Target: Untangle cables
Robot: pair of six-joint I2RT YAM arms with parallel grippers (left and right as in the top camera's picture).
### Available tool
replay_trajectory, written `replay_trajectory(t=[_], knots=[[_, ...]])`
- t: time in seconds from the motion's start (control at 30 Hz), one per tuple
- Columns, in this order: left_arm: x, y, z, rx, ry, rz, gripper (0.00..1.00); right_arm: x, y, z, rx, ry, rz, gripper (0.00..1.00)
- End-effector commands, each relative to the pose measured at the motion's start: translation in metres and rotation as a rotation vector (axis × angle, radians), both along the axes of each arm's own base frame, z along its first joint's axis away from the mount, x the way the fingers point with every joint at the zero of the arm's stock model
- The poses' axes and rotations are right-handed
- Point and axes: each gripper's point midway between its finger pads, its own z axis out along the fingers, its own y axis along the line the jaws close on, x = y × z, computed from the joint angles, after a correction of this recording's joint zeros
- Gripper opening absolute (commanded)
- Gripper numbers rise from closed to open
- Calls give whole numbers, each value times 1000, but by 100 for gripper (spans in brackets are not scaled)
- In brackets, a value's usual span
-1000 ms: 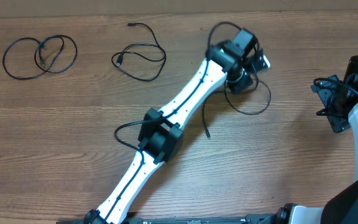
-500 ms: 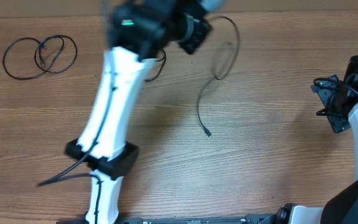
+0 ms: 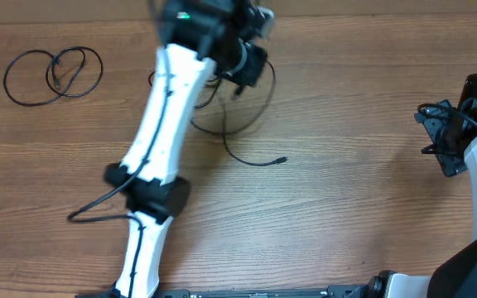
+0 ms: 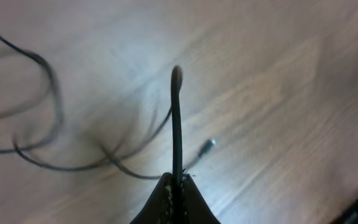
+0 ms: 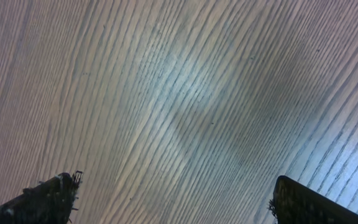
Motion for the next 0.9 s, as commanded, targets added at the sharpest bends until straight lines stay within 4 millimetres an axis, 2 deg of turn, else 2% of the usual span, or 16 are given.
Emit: replay_trajectory(t=[0.0,0.2,0.33,0.43,0.63,0.87], knots=[[-11,-15,-37,60,99,-25,4,5,-3,8,-11,-26,-5,100],[-19,-14,-84,162,242,120,4,5,-3,8,-11,-26,-5,100],[-11,13,-112,303,271,380,5,5,-3,8,-11,-26,-5,100],[-11,28,-131,375,305,545,4,5,-3,8,-11,-26,-5,100],[-25,41,-171,448,395,801,4,5,-3,8,-11,-26,-5,100],[-55,70,-220,609,457,1043,5,5,-3,8,-11,-26,-5,100]])
